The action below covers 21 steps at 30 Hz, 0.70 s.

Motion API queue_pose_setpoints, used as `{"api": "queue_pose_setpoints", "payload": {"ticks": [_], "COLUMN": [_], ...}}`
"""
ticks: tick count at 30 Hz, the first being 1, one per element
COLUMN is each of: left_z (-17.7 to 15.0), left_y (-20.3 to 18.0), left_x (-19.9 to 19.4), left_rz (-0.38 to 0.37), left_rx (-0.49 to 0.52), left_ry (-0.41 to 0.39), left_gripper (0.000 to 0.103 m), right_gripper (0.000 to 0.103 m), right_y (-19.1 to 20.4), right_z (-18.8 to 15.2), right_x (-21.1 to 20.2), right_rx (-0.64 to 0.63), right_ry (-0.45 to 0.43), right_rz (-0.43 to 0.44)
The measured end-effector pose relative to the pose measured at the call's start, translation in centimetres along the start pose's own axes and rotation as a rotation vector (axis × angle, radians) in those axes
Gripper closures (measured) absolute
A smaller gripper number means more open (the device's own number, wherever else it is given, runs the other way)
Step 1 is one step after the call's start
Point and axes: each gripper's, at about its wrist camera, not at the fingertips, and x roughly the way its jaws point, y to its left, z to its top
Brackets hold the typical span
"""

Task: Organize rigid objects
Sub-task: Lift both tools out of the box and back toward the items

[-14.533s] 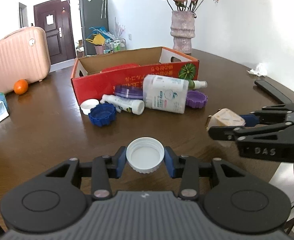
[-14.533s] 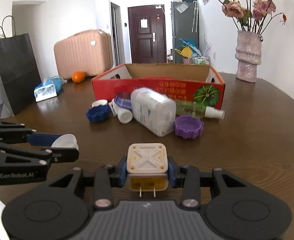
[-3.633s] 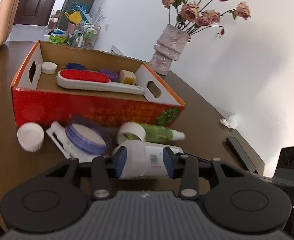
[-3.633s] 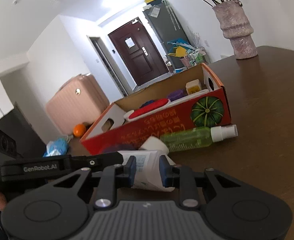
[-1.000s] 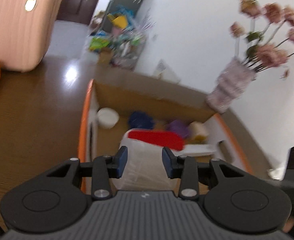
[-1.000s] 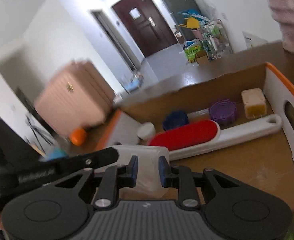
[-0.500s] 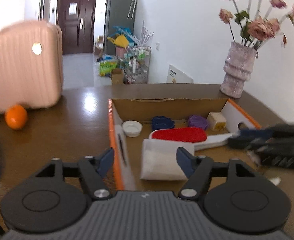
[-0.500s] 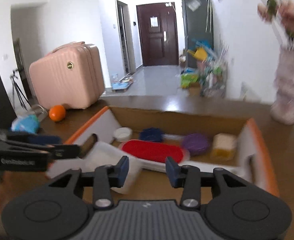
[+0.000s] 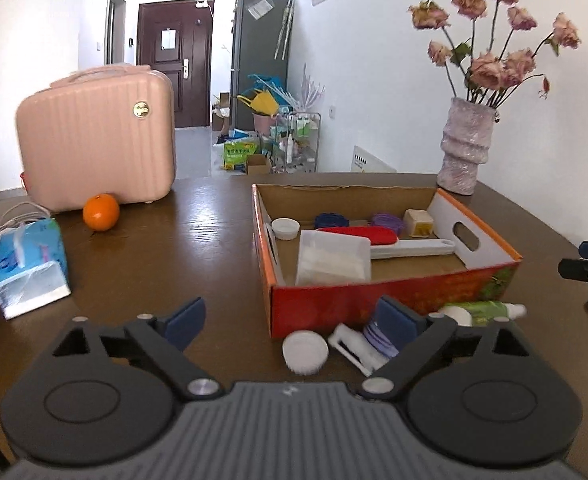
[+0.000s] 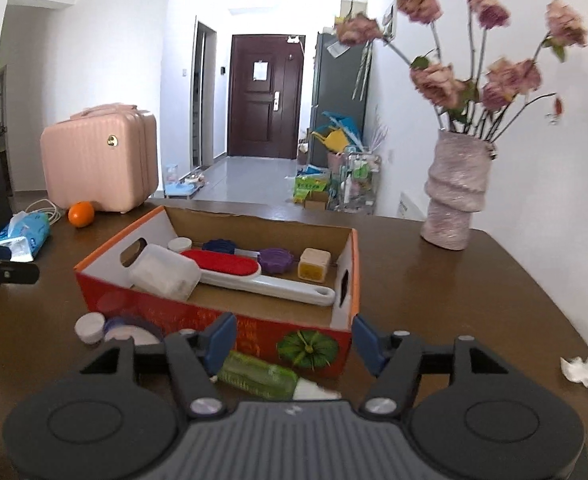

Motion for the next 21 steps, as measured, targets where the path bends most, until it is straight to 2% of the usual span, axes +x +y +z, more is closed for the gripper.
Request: {"api": "queue_pose_setpoints", "payload": {"ticks": [3,8,10,16,21], "left_z": [-1.4,-5.3,-7.1,-12.1,-15.5], "left_y": [-0.5,-1.5,-2.3,-3.9,-4.7], "left_x": [-2.5,-6.2,-7.7,-13.6,-16.5], "left_rz": [0.002,0.037,0.053,0.077,0.049], "left_rx": [0.004,-0.015,-0.002,-0.009,0.012], "left_ry": [-0.019,-0.032,-0.041,-0.144,-0.132], "left_gripper": [0.005,0.002,0.002,0.000,0.000], "right_gripper": [0.029,0.026,0.021,0.017,0.015], "right_y": [0.5,2.0,2.5,4.2,5.5], "right_z": [-1.3,-4.0,-5.5,-9.3,-12.4], "right_x": [-2.5,-7.0,-8.8,-13.5,-17.2], "right_rx": [0.011,0.001,0.002,0.031,0.038], "right_ry": [-0.024,-0.071,-0.101,-0.144,-0.174], "right_rz": [0.008,0.008,0.007,0.016,0.036]}}
